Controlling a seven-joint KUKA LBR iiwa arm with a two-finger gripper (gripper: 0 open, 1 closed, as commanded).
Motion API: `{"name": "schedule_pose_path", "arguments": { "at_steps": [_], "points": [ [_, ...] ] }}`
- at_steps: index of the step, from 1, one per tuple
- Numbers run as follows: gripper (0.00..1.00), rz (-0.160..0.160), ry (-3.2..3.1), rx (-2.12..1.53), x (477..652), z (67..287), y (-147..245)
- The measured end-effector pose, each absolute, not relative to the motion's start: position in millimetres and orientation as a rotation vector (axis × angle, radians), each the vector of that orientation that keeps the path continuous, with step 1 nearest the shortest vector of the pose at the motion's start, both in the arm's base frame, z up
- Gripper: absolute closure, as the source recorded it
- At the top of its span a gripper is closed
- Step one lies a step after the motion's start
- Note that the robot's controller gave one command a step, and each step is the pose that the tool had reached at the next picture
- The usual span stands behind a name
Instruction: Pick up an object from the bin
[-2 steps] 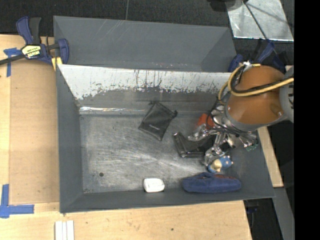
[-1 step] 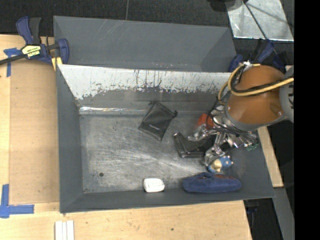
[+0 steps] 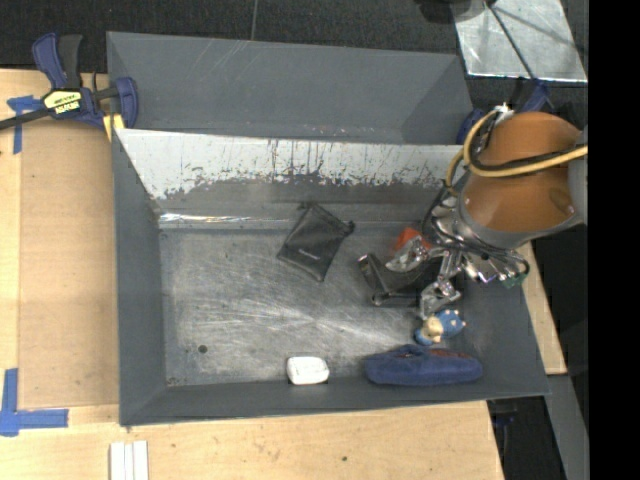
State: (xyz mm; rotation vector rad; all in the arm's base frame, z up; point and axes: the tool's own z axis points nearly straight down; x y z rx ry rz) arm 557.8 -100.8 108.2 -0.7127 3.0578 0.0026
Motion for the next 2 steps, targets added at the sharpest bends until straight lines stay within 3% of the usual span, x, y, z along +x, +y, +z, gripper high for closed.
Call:
{"name": "schedule_pose_path", "arguments": {
  "at_steps": [1, 2],
  "points": [
    [1.00, 0.027, 3.054, -0.728, 558.1, 98.0, -96.4],
    [1.00, -0.004, 3.067, -0.660, 522.1, 283.4, -114.2]
  ]
}}
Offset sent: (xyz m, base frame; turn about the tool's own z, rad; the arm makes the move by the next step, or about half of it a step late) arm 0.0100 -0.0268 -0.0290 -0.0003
